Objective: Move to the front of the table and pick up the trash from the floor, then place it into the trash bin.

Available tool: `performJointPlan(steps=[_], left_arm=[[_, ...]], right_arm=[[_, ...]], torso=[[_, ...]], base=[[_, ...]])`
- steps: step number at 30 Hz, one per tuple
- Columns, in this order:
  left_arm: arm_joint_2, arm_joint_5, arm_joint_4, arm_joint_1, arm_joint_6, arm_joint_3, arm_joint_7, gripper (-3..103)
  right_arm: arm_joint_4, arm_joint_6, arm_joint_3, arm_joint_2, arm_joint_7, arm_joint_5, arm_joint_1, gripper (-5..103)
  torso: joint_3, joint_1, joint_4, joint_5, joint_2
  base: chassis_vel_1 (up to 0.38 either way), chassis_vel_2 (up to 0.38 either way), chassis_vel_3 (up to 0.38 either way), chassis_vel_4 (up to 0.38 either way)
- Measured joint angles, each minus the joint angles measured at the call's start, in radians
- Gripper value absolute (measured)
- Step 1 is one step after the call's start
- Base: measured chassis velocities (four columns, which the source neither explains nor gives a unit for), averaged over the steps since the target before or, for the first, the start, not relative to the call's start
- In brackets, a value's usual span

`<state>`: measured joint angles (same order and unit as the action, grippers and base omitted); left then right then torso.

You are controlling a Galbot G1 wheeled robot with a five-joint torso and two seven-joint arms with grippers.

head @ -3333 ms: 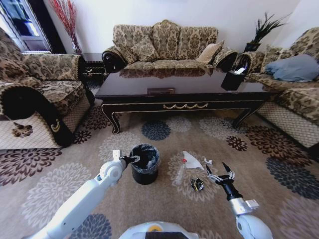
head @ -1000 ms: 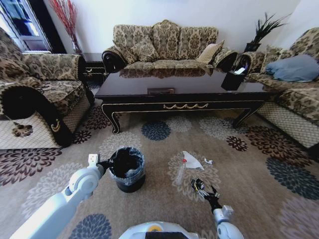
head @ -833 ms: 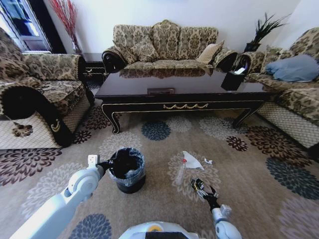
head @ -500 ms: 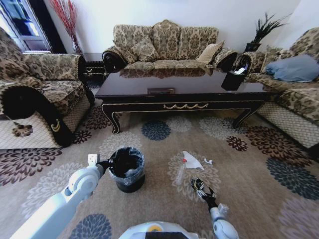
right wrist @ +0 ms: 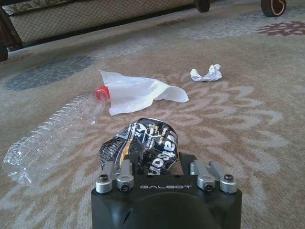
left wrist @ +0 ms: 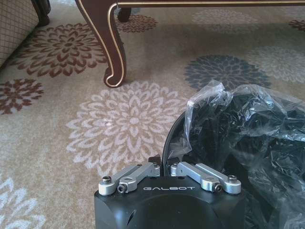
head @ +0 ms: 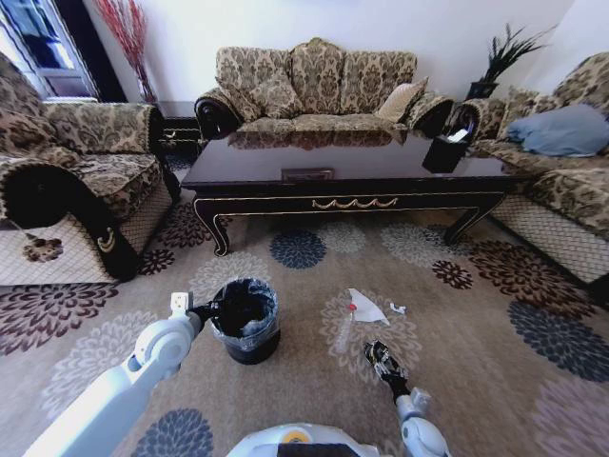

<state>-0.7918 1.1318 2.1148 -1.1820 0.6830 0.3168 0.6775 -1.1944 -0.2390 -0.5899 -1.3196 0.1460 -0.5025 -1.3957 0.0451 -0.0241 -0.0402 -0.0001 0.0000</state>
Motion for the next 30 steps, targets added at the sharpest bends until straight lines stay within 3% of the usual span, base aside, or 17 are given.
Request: performJointPlan(steps=[1,4,6,9,12,13,24,28,30], left_arm=[[0.0,0.0,0.0,0.0,0.0,0.001,0.001,4],[0.001,0.001,0.001,0.004,-0.001,0.003,0.001,4],[0.001,0.002,0.002,0.004,-0.001,0.003,0.001,4],[0.001,0.002,0.012,-0.001,-0.001,0.003,0.001,4],[0.001,0.002,0.015,-0.003,-0.001,0.002,0.001,4],[0.002,0.002,0.017,-0.004,-0.001,0.001,0.001,4],[0.008,0.031,0.014,0.047,0.011,-0.063,0.012,4],[0.013,0.087,-0.005,0.131,0.029,-0.154,0.037,4],[0.002,0.109,-0.036,0.227,0.032,-0.253,0.057,4]], right_arm=[[0.0,0.0,0.0,-0.001,0.0,0.0,0.0,48],[-0.002,-0.002,-0.004,-0.003,0.001,0.002,-0.002,32],[-0.004,-0.003,-0.004,-0.003,0.001,0.002,-0.003,32],[-0.016,-0.005,-0.005,-0.002,0.0,0.003,-0.009,16],[-0.022,-0.007,-0.006,-0.002,0.0,0.005,-0.012,13],[-0.033,-0.008,-0.007,-0.002,-0.001,0.005,-0.018,7],[-0.219,-0.009,-0.037,0.006,-0.026,-0.003,-0.103,2],[-0.354,-0.01,-0.066,0.029,-0.03,-0.007,-0.161,2],[-0.489,-0.005,-0.097,0.05,-0.03,-0.022,-0.209,2]], torso=[[0.0,0.0,0.0,0.0,0.0],[0.0,0.0,-0.0001,-0.0001,0.0],[0.0,0.0,-0.0002,-0.0001,0.0],[0.0,0.0,-0.0001,0.0,0.0],[0.0,0.0,0.0001,0.0003,0.0],[0.0,0.0,0.0002,0.0004,0.0],[0.0,0.0,0.0001,0.0003,0.0],[0.0,0.0,-0.0001,0.0003,0.0],[0.0,0.0,-0.0001,0.0001,0.0]], base=[[0.0,0.0,0.0,0.0],[0.0,0.0,0.0,0.0],[0.0,0.0,0.0,0.0],[0.0,0.0,0.0,0.0],[0.0,0.0,0.0,0.0],[0.0,0.0,0.0,0.0],[0.0,0.0,0.0,0.0],[0.0,0.0,0.0,0.0],[0.0,0.0,0.0,0.0]])
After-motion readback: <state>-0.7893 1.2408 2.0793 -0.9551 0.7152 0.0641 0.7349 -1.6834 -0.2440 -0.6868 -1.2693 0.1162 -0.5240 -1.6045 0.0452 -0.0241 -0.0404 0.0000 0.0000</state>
